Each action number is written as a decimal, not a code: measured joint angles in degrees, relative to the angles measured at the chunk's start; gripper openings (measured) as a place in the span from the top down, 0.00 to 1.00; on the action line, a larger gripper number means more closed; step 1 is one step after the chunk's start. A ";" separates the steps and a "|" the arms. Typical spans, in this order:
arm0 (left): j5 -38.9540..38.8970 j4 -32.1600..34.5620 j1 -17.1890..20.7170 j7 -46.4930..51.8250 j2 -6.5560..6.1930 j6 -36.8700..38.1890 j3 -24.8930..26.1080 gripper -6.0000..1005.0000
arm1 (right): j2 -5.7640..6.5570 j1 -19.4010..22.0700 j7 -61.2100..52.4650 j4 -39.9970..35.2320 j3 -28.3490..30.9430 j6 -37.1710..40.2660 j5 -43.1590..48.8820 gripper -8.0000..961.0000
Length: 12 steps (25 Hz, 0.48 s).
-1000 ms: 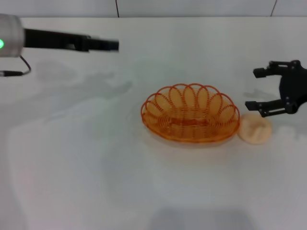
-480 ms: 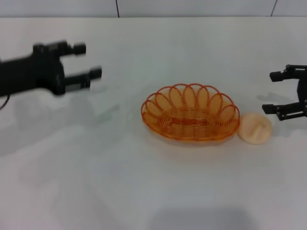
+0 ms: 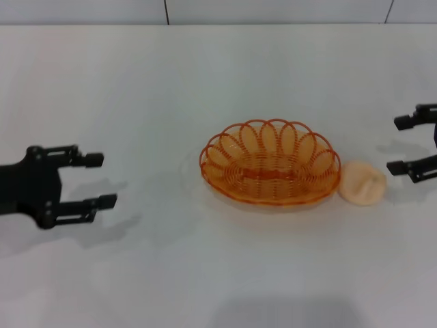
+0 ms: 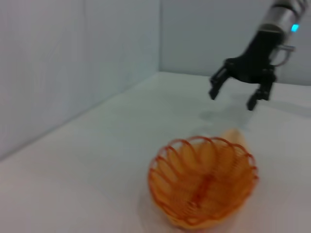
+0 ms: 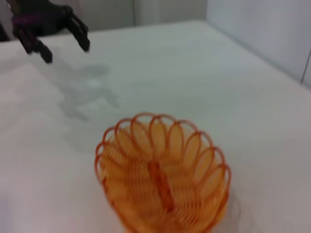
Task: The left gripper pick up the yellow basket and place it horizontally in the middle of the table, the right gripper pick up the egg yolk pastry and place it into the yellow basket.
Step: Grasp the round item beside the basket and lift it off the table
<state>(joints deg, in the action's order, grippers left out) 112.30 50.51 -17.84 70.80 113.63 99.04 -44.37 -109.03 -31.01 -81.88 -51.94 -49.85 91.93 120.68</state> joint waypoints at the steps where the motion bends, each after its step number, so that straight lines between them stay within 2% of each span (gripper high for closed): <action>1: 0.15 0.15 0.36 -0.30 -0.03 0.51 0.31 0.30 | 0.14 -0.43 -0.77 0.07 -0.05 0.44 1.22 0.10; 3: 0.31 0.81 0.99 -0.92 0.03 1.13 0.59 0.29 | 0.21 -1.21 -2.45 0.14 -0.24 1.21 3.83 0.10; 7: 0.47 2.80 2.92 -3.11 0.98 1.81 0.24 0.29 | -0.06 -3.08 -4.60 0.13 -0.48 1.48 7.32 0.10; 12: 4.97 3.21 2.75 -5.64 3.16 2.83 0.06 0.30 | -0.82 -4.94 -6.23 0.14 -1.63 1.40 9.74 0.10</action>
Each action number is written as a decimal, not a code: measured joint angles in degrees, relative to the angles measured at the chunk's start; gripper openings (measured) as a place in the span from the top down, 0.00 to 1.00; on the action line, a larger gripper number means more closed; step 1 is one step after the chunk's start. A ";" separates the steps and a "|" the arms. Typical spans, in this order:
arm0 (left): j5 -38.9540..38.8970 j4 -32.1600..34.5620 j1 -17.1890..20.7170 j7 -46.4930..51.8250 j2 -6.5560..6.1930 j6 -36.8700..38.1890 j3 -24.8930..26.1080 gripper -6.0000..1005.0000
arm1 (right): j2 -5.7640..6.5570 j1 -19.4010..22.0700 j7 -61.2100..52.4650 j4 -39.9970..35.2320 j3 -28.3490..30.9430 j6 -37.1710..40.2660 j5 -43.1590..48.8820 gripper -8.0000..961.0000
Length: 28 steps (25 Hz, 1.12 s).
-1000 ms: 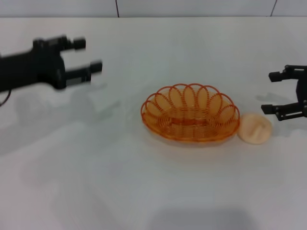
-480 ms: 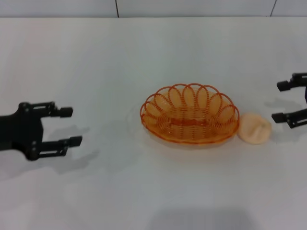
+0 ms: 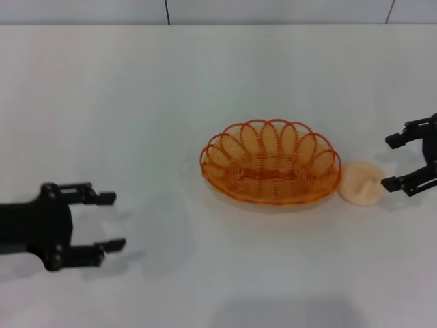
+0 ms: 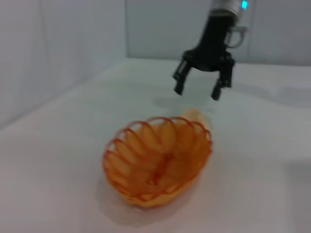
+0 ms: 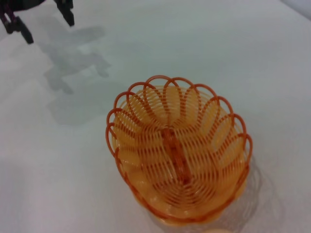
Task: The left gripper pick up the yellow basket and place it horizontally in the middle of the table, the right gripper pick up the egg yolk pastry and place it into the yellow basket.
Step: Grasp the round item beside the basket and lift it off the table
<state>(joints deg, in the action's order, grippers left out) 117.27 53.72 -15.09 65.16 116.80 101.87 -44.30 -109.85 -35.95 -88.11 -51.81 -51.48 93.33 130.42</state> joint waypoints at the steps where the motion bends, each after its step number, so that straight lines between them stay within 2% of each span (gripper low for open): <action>1: 1.17 0.00 -0.20 -0.13 0.40 0.00 0.01 0.30 | -0.30 -0.22 -0.19 0.00 -0.42 -0.17 0.18 0.11; 2: 2.92 0.00 -0.62 -0.27 1.20 -0.22 0.01 0.30 | -0.60 -0.41 -0.31 -0.01 -0.80 -0.31 0.35 0.11; 7: 3.93 0.00 -0.84 -1.81 2.14 0.00 -0.14 0.30 | -1.73 -0.33 -0.51 0.01 -2.91 -1.57 0.55 0.13; 13: 1.72 0.00 -0.16 -4.34 2.26 0.12 -0.01 0.30 | -2.91 -0.17 -1.30 0.35 -4.91 -4.20 2.22 0.15; 17: -1.58 -0.02 0.85 -6.15 2.24 0.45 0.30 0.30 | -3.17 -0.30 -1.32 0.49 -4.91 -4.63 3.20 0.17; 28: -3.08 -0.02 1.38 -6.32 2.10 0.74 0.54 0.30 | -3.07 0.38 -0.77 -0.06 -4.36 -6.35 2.92 0.42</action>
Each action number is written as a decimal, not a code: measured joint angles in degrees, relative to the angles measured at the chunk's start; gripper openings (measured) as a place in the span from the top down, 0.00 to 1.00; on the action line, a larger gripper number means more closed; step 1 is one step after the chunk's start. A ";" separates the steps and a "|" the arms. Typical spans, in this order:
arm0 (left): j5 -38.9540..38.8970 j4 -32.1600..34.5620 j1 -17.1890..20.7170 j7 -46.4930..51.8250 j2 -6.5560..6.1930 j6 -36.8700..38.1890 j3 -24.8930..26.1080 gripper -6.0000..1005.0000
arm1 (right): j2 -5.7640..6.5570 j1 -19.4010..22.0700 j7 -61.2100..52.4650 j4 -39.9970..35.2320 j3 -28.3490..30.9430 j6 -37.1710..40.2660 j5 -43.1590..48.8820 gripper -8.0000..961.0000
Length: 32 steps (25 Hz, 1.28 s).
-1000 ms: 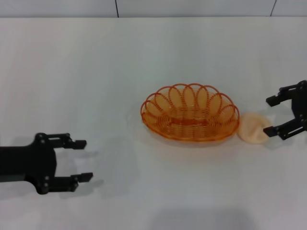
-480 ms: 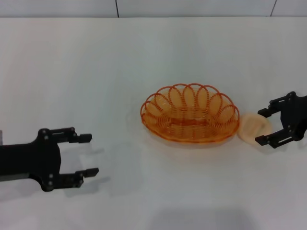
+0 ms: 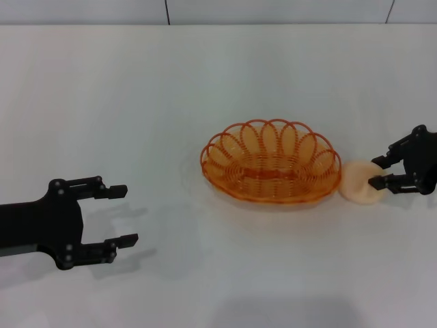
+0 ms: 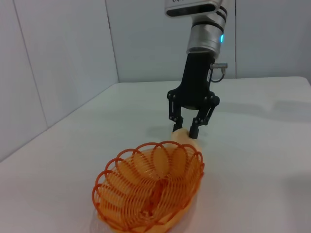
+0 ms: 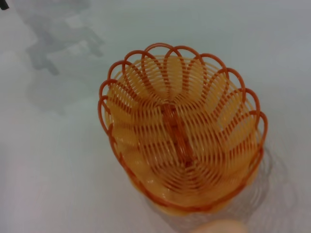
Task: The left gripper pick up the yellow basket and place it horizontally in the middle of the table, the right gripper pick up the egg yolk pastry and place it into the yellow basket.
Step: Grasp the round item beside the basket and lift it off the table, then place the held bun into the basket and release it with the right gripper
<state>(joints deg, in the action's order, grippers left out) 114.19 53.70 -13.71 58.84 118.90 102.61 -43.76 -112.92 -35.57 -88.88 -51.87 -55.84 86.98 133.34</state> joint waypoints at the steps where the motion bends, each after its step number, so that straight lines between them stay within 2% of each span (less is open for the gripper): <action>1: 0.00 0.00 0.00 0.01 0.01 -0.14 0.00 0.30 | 0.03 0.00 0.02 -0.04 0.02 -0.02 -0.01 0.46; 6: 0.00 0.00 0.06 0.09 0.09 -0.35 0.00 0.30 | 0.31 0.01 0.05 -0.37 0.10 -0.05 -0.04 0.66; 11: -0.01 0.00 0.18 0.15 0.11 -0.15 0.01 0.30 | 0.95 0.40 -0.06 -3.11 3.19 1.54 -0.07 0.83; 15: -0.02 0.00 0.16 0.15 0.11 -0.11 0.07 0.30 | 1.98 0.42 -0.46 -6.63 7.08 5.31 -0.10 0.90; 19: -0.15 0.00 0.10 0.04 0.09 0.00 0.45 0.30 | 2.14 0.19 -1.85 -11.59 9.59 8.62 -0.49 0.96; 22: -0.31 0.00 0.07 -0.10 0.05 0.02 0.96 0.30 | 1.57 -0.24 -3.38 -14.74 9.52 11.29 -2.91 0.96; 24: -0.46 0.00 0.02 -0.15 0.07 0.04 0.98 0.30 | 0.37 -0.38 -4.48 -16.39 8.60 12.38 -5.13 0.96; 26: -0.60 0.00 0.01 -0.17 0.11 0.05 0.98 0.30 | -1.43 -0.85 -5.66 -17.58 7.48 12.54 -6.24 0.96; 28: -0.63 0.00 -0.02 -0.18 0.13 0.05 1.09 0.30 | -2.66 -1.41 -7.17 -17.65 4.96 11.36 -7.23 0.96; 32: -0.85 0.00 0.09 -0.26 0.13 0.05 1.34 0.30 | -2.78 -1.81 -12.96 -15.74 -6.76 4.02 -11.23 0.96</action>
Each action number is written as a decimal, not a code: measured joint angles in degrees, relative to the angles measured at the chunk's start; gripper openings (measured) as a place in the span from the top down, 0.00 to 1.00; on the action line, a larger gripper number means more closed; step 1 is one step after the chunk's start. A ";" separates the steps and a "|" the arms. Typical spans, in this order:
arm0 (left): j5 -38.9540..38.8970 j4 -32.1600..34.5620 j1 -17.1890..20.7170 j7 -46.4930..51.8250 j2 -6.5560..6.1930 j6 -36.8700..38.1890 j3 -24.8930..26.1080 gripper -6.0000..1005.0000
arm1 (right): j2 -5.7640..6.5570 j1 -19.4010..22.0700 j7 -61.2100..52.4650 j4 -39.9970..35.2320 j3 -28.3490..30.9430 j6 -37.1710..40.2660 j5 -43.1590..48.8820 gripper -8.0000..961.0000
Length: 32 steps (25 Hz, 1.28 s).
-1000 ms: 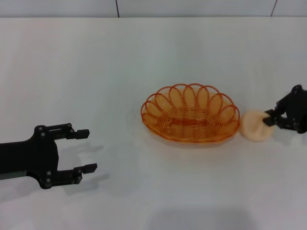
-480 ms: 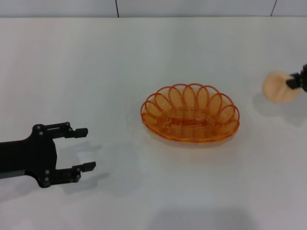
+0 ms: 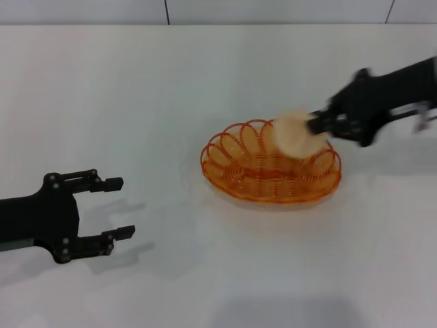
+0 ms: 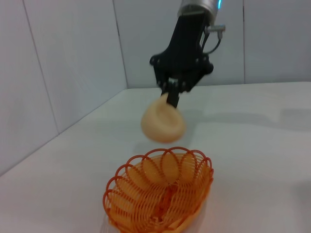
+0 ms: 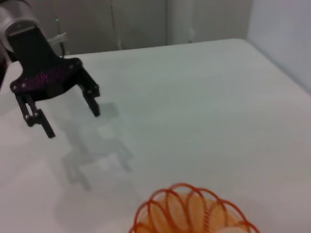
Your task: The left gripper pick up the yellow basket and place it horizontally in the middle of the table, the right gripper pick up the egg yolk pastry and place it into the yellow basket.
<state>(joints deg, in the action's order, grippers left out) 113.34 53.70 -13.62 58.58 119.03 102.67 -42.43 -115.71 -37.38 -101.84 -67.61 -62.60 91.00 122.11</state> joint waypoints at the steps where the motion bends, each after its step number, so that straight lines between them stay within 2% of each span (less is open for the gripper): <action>1: -0.07 0.00 0.04 -0.01 -0.02 0.00 0.06 0.30 | -0.01 -0.07 -1.40 0.38 -3.32 -2.58 -1.06 0.96; 3: -0.13 0.00 0.07 -0.03 -0.06 0.00 0.12 0.30 | -0.09 -0.11 -3.52 0.72 -7.99 -6.73 -2.32 0.96; 7: -0.14 0.00 0.14 -0.04 -0.09 0.00 0.15 0.30 | -0.11 -0.42 -5.54 2.24 -13.42 -12.86 -2.89 0.90; 14: -0.16 0.00 0.51 -0.05 -0.07 -0.01 0.15 0.30 | 0.03 -0.58 -4.71 4.28 -14.62 -14.51 -3.67 0.79; 17: -0.25 0.00 0.71 -0.02 -0.05 -0.01 0.15 0.30 | 0.12 0.06 -3.77 4.22 -14.51 -14.35 -3.76 0.56; 18: -0.32 -0.02 0.72 0.05 -0.05 -0.02 0.15 0.30 | 0.18 0.32 -3.45 4.19 -14.16 -14.36 -3.75 0.53; 22: -0.62 -0.08 0.63 0.65 -0.24 -0.03 0.19 0.30 | 0.38 2.31 0.68 4.29 -9.62 -12.05 -3.77 0.44; 25: -0.64 -0.21 0.35 1.41 -0.46 0.01 0.23 0.30 | 0.38 4.37 5.83 4.75 -3.23 -7.87 -3.96 0.36; 32: -1.38 -2.22 -0.71 2.49 -1.70 0.17 2.17 0.30 | 1.36 7.08 18.87 12.94 10.48 1.01 -7.45 0.25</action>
<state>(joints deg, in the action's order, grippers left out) 111.96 51.48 -14.33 61.07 117.33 102.83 -40.26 -114.34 -30.30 -82.97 -54.67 -52.13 92.01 114.66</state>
